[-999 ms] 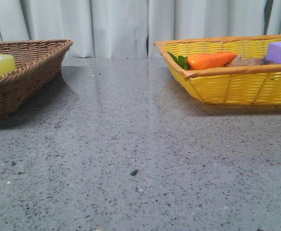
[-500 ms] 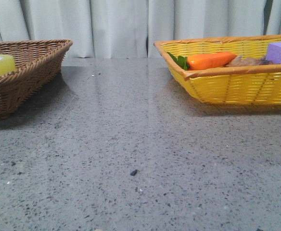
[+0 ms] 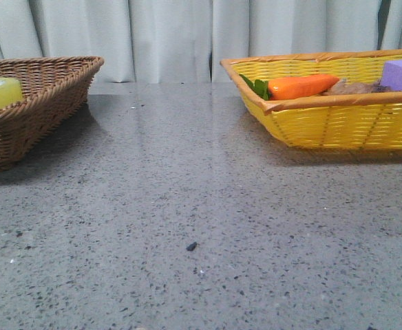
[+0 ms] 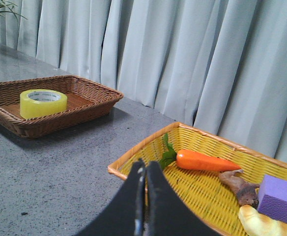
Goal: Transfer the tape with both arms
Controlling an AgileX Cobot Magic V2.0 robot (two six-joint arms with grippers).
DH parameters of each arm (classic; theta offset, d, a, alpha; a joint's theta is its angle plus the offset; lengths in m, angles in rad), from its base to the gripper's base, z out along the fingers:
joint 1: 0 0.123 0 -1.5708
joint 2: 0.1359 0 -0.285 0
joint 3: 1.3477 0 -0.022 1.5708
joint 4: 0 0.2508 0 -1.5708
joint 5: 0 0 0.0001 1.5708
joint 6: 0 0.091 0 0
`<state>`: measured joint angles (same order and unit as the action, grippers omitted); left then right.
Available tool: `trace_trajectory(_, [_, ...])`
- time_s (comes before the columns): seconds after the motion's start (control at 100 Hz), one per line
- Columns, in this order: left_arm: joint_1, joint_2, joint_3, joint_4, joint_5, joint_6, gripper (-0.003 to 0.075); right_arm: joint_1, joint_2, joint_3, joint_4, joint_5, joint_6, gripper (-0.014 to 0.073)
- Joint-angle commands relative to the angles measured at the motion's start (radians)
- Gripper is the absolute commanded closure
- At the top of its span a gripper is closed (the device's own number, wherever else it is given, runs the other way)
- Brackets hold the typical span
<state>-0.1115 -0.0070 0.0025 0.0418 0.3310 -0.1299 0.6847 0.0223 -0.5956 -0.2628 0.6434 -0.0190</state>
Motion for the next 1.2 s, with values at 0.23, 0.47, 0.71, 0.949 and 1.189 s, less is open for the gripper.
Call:
trace_trajectory(0.23, [-0.001,-0.028,0.011,-0.012,-0.05,-0.008,0.0741,-0.003,0.014,-0.021,-0.024,-0.074,-0.004,0.0668])
trace_trajectory(0.47, [-0.001,-0.028,0.011,-0.012,-0.05,-0.008,0.0741,-0.017,0.014,0.019,-0.071,-0.101,-0.006,0.0668])
trace_trajectory(0.71, [-0.001,-0.028,0.011,-0.012,-0.05,-0.008,0.0741,-0.168,0.014,0.167,-0.084,-0.389,-0.006,0.0668])
trace_trajectory(0.949, [-0.001,-0.028,0.011,-0.012,-0.05,-0.008,0.0741,-0.436,0.014,0.335,0.008,-0.656,-0.004,0.0668])
trace_trajectory(1.189, [-0.001,-0.028,0.011,-0.012,-0.05,-0.008,0.0741,-0.733,0.014,0.48,0.226,-0.833,0.012,0.0668])
